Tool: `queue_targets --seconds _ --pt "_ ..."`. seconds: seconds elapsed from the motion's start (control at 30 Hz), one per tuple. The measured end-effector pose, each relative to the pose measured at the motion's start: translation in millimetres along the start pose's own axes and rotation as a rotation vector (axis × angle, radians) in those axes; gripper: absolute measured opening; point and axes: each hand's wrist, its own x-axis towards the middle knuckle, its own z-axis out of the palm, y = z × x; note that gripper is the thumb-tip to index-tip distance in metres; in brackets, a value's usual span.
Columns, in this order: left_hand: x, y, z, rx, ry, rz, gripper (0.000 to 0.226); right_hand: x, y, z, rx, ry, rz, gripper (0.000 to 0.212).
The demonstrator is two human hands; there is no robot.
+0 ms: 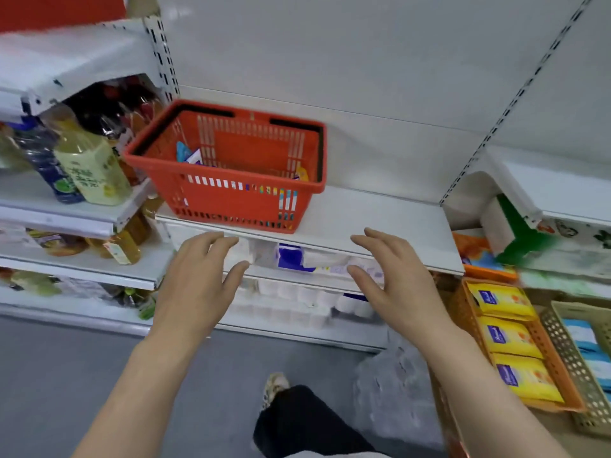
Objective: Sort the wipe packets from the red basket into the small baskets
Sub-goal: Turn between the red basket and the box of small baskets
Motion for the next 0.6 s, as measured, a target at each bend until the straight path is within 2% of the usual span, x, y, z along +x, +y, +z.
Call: queue_targets --seconds 0.13,0.2,0.47,0.53,0.6 --pt "58 -43 -3 0.047 0.04 0.034 0.041 72 -13 33 -0.056 -0.031 -0.012 0.045" --pt "96 -66 -4 0.066 0.052 0.04 0.05 116 -18 49 -0.049 -0.009 -0.036 0.045" --pt "254 -137 -3 0.095 -0.04 0.038 0.061 287 -35 95 0.04 -0.035 -0.029 0.056" --pt "281 -151 10 0.072 -0.081 0.022 0.062 318 -33 106 0.003 -0.071 -0.022 0.051" --pt "301 -163 25 0.064 -0.129 0.026 0.058 345 -30 121 -0.052 -0.189 0.014 0.048"
